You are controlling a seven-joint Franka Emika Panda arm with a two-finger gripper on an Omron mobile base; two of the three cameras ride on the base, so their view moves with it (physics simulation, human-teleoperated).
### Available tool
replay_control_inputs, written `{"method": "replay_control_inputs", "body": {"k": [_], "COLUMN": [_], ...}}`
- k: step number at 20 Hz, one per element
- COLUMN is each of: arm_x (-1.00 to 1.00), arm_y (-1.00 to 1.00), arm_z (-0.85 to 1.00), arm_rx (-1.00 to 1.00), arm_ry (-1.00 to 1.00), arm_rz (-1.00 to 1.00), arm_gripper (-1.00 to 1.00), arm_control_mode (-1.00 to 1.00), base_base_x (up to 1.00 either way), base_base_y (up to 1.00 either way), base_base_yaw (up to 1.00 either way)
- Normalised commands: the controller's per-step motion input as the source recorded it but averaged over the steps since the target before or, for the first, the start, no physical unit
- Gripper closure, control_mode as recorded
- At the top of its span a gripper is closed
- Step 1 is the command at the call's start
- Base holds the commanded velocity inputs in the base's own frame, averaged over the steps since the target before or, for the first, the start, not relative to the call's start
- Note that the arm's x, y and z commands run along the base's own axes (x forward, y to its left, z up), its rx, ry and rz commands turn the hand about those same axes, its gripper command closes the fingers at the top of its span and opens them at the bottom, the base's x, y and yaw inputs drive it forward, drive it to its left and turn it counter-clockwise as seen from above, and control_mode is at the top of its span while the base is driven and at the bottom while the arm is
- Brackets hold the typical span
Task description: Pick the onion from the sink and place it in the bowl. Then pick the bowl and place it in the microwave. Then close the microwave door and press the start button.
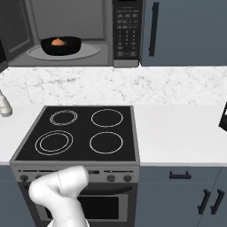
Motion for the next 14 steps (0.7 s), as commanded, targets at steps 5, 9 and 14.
{"method": "replay_control_inputs", "body": {"k": [5, 9, 14], "arm_x": [-0.37, -0.05, 0.00], "arm_y": [0.85, 0.96, 0.59], "arm_z": [0.08, 0.61, 0.98], "arm_rx": [-0.12, -0.14, -0.08], "arm_ry": [-0.05, -0.04, -0.01], "arm_rz": [0.00, -0.03, -0.07], "arm_gripper": [-1.00, -1.00, -1.00], "arm_control_mode": [-1.00, -1.00, -1.00], "base_base_x": [0.00, 0.00, 0.00], "base_base_y": [0.00, 0.00, 0.00], "base_base_yaw": [0.00, 0.00, 0.00]}}
